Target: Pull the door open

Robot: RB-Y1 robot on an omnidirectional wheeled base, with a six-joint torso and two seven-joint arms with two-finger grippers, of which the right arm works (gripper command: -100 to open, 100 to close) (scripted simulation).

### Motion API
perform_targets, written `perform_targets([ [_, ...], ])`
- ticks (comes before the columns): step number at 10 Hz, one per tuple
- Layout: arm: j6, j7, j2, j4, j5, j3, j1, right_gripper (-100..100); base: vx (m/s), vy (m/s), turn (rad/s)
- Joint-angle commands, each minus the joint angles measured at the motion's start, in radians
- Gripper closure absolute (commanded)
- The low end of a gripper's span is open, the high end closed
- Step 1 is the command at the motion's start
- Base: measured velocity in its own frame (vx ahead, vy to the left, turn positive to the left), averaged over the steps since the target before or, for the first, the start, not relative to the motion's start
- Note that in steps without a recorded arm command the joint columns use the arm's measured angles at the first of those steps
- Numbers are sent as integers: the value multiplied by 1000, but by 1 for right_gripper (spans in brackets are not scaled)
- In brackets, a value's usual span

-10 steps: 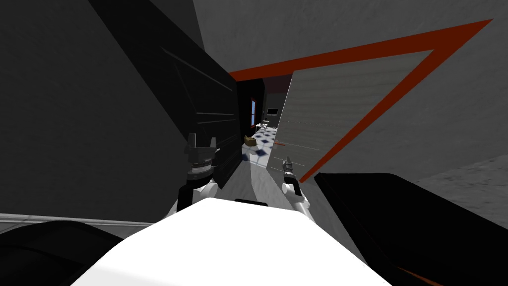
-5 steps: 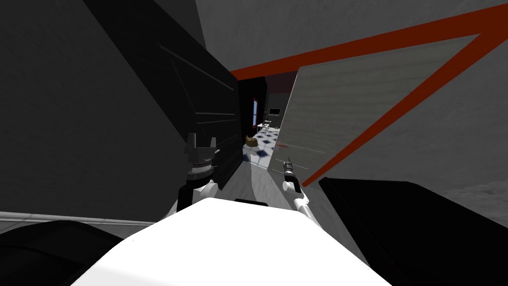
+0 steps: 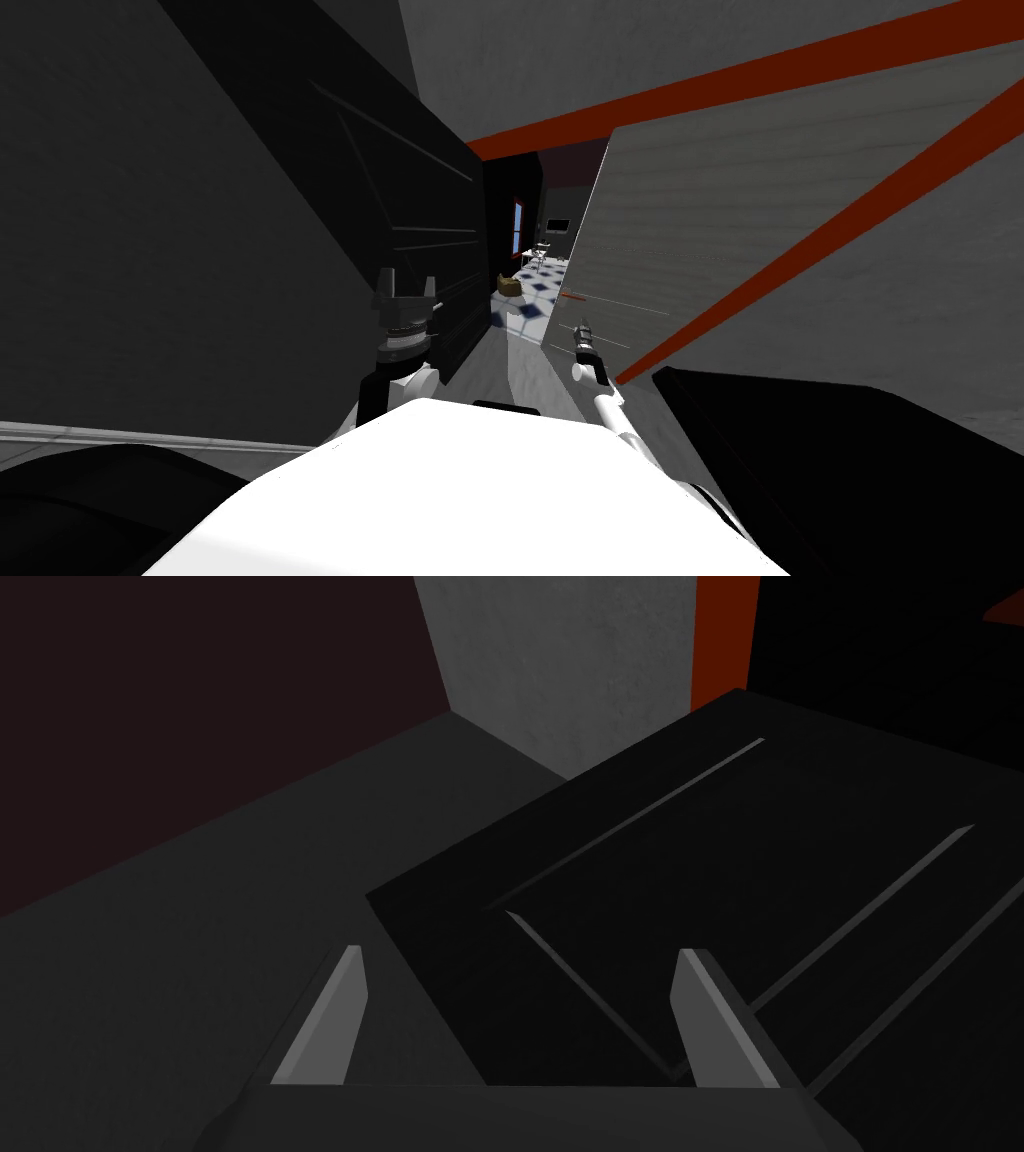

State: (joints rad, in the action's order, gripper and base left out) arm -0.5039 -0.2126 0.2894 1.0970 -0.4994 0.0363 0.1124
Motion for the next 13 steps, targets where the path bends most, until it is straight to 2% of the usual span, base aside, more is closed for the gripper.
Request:
perform_targets([
  [1, -1, -3, 12, -48, -21, 2, 26, -100, 77, -15, 91],
  [6, -4, -12, 47, -185, -84, 10, 103, -100, 91, -26, 69],
  [7, -4, -12, 47, -187, -84, 10, 103, -100, 70, -13, 18],
  [10, -5, -17, 64, -258, -117, 14, 142, -100, 55, -18, 54],
  [11, -6, -19, 75, -303, -137, 16, 166, -100, 113, -38, 93],
  [13, -6, -21, 80, -321, -145, 17, 176, -100, 75, -24, 32],
])
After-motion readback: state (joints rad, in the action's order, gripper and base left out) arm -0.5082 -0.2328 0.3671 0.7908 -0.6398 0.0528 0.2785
